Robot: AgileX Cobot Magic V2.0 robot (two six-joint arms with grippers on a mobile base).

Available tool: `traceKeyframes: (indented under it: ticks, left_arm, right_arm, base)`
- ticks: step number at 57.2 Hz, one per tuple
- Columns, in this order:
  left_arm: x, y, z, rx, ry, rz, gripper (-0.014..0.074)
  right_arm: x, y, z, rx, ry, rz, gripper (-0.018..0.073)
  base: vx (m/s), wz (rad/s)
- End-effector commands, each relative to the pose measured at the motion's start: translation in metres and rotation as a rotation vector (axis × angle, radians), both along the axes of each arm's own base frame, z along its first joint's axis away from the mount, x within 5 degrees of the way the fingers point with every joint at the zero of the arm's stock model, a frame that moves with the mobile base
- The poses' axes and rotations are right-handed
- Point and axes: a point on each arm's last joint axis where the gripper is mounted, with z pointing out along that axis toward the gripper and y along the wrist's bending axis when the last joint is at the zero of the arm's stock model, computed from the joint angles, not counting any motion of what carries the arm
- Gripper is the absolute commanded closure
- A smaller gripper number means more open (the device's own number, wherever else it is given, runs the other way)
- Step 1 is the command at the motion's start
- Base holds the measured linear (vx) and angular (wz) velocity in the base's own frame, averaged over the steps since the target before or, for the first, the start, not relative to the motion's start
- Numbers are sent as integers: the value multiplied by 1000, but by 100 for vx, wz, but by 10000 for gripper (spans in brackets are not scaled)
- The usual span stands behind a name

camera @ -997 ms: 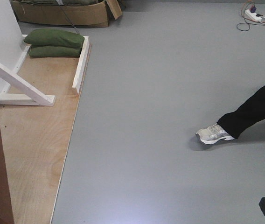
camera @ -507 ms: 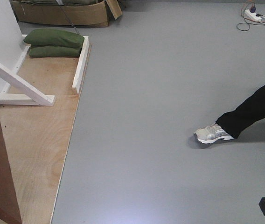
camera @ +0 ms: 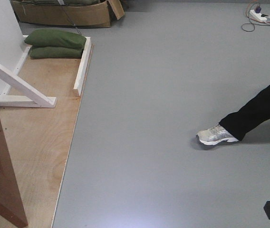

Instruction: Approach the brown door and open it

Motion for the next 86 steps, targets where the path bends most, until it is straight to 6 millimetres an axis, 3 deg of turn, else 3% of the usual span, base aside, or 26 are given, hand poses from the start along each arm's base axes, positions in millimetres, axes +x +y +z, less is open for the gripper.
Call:
traceKeyframes:
  ticks: [1, 22, 56, 86]
  left_arm:
    - [-1, -33, 28, 88, -48, -128, 600]
    - [16, -57, 28, 95, -48, -249, 600]
    - [49, -114, 28, 91, -57, -447, 600]
    - [65, -157, 28, 87, -63, -582, 600]
  right_arm:
    - [1, 0, 6, -13, -88, -1, 559]
    - [1, 0, 6, -13, -88, -1, 559]
    - [1, 0, 6, -13, -88, -1, 559]
    - [1, 0, 6, -13, -88, -1, 559]
  base:
    - [0, 0]
    - [0, 0]
    - [0, 0]
    - [0, 0]
